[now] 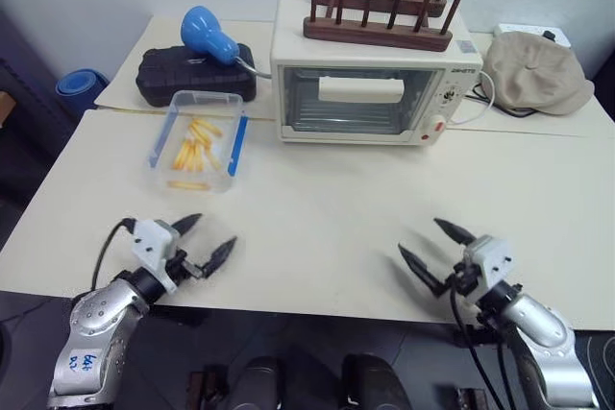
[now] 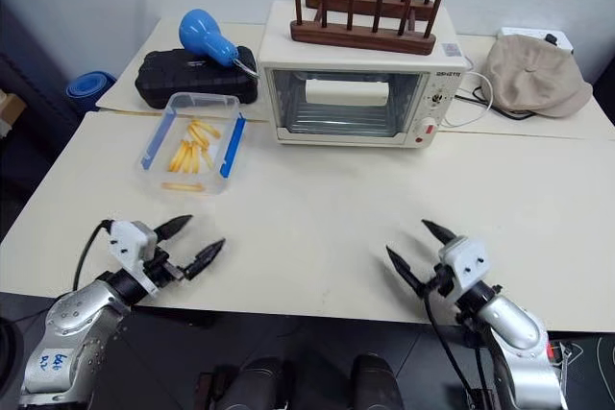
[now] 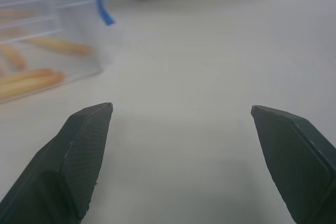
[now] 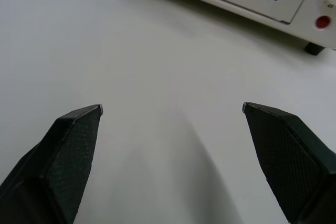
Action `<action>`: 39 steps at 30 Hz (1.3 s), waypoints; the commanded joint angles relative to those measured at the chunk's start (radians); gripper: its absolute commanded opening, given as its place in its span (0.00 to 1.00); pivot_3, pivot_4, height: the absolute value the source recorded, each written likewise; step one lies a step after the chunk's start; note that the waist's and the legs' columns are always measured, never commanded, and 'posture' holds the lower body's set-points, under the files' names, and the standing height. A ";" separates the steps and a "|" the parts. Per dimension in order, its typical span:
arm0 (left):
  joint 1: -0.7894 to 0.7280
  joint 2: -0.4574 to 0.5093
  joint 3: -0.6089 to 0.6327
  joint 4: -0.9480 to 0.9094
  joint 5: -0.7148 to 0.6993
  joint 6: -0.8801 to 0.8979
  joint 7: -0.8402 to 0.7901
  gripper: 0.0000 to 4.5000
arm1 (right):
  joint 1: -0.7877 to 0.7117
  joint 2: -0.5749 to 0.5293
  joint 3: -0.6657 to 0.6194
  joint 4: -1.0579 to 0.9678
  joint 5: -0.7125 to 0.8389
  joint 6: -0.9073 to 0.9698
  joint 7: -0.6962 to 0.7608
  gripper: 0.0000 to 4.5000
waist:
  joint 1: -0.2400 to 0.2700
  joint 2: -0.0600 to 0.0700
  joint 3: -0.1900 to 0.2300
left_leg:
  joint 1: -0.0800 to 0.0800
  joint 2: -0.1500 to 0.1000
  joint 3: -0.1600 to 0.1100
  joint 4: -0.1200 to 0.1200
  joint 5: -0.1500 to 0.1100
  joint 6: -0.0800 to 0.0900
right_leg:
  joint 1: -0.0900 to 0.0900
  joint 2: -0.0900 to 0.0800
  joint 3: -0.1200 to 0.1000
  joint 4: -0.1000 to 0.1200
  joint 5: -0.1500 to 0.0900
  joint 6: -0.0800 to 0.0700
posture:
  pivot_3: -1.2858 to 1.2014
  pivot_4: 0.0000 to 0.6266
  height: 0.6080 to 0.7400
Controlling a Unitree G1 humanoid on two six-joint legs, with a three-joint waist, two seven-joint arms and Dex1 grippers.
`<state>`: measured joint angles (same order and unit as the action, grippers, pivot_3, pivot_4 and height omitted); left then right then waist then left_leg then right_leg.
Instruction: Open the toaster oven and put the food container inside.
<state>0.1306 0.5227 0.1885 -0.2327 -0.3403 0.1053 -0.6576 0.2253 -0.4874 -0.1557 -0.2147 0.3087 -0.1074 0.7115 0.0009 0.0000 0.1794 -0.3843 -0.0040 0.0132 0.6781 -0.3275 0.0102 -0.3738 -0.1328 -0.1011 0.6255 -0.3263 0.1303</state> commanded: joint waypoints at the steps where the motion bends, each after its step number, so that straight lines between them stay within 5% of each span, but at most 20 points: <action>1: -0.028 0.012 -0.002 0.004 -0.001 -0.051 -0.044 1.00 | -0.040 -0.002 -0.006 0.024 0.007 -0.062 0.028 0.99 | -0.003 0.000 0.000 | 0.000 0.000 0.001 0.000 0.000 0.000 | 0.000 0.000 0.000 0.000 0.000 0.000 | 0.52 0.24 1.00; 8: -0.192 0.034 0.079 -0.066 -0.385 0.251 -0.119 1.00 | -0.383 -0.012 0.010 0.084 0.072 0.147 -0.007 0.99 | -0.004 0.001 0.001 | 0.001 0.001 0.000 0.002 0.000 0.000 | 0.000 0.000 0.000 0.002 0.000 -0.001 | 0.52 0.24 1.00; 13: -0.343 0.076 0.080 -0.024 -0.417 0.320 -0.136 1.00 | -0.712 -0.002 0.025 0.284 0.068 0.301 -0.042 0.99 | -0.003 0.001 0.001 | -0.001 0.000 -0.002 0.003 0.000 0.000 | 0.000 0.000 -0.001 0.002 0.000 -0.001 | 0.52 0.24 1.00; 19: -0.397 0.071 0.080 -0.003 -0.395 0.327 -0.119 1.00 | -0.997 0.087 0.037 0.557 0.037 0.198 -0.026 0.99 | -0.017 0.002 0.001 | -0.001 0.001 -0.002 0.000 0.000 -0.001 | -0.001 0.001 -0.002 0.002 0.000 -0.001 | 0.52 0.24 1.00; 35: -0.455 0.045 0.070 0.071 -0.337 0.282 -0.094 1.00 | -0.820 0.039 0.103 0.249 0.068 0.307 0.134 0.99 | -0.027 0.002 0.001 | -0.002 0.000 -0.002 0.000 0.000 -0.001 | -0.002 0.001 -0.002 0.001 0.000 -0.001 | 0.52 0.24 1.00; 39: -0.609 0.035 0.044 0.235 -0.253 0.209 -0.095 0.81 | -0.781 0.029 0.104 0.219 0.064 0.316 0.120 1.00 | -0.026 0.002 0.001 | -0.002 0.000 -0.001 0.002 0.000 -0.001 | -0.002 0.001 -0.002 0.001 0.000 -0.001 | 0.52 0.24 1.00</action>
<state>-0.4376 0.5598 0.2356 -0.0313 -0.6255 0.3592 -0.7516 -0.5491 -0.4551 -0.0498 0.0580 0.3648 0.2074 0.8283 -0.0252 0.0015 0.1807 -0.3863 -0.0041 0.0124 0.6797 -0.3271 0.0095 -0.3755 -0.1320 -0.1033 0.6268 -0.3260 0.1294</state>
